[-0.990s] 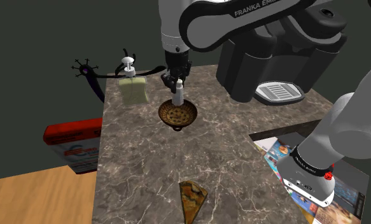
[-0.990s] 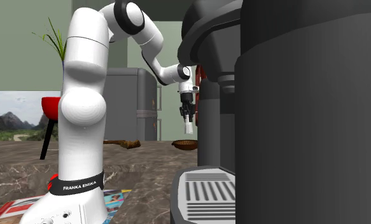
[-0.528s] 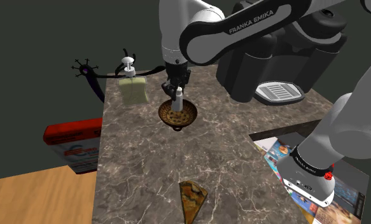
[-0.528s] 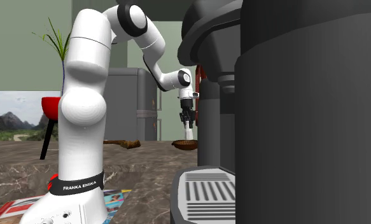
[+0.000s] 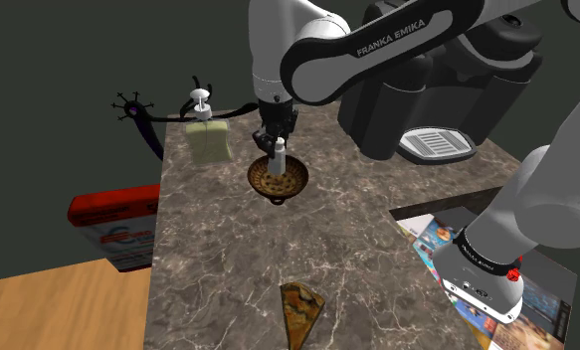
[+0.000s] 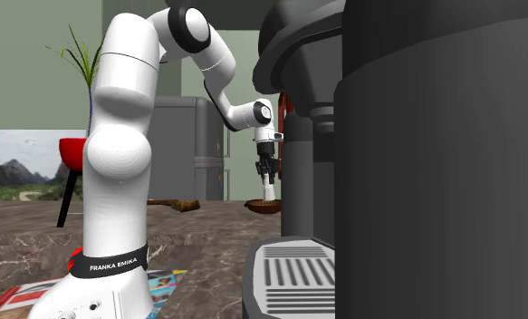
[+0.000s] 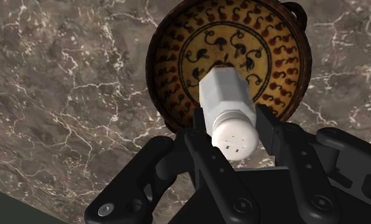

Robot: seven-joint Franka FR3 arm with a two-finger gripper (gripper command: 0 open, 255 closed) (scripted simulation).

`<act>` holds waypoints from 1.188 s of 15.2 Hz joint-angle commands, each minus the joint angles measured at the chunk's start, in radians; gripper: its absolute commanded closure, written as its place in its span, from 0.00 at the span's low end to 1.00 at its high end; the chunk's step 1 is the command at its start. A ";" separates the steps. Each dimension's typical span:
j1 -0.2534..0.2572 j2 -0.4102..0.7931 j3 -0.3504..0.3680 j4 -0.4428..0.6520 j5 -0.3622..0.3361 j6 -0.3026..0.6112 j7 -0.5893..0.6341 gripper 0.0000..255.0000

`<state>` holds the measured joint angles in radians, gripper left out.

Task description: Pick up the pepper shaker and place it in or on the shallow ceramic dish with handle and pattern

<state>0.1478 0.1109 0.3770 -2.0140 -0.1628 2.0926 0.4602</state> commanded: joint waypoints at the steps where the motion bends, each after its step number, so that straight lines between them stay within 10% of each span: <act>1: 0.000 0.000 0.000 0.000 0.000 0.000 0.000 0.00; 18: 0.003 -0.042 0.007 0.081 0.026 -0.118 -0.017 0.00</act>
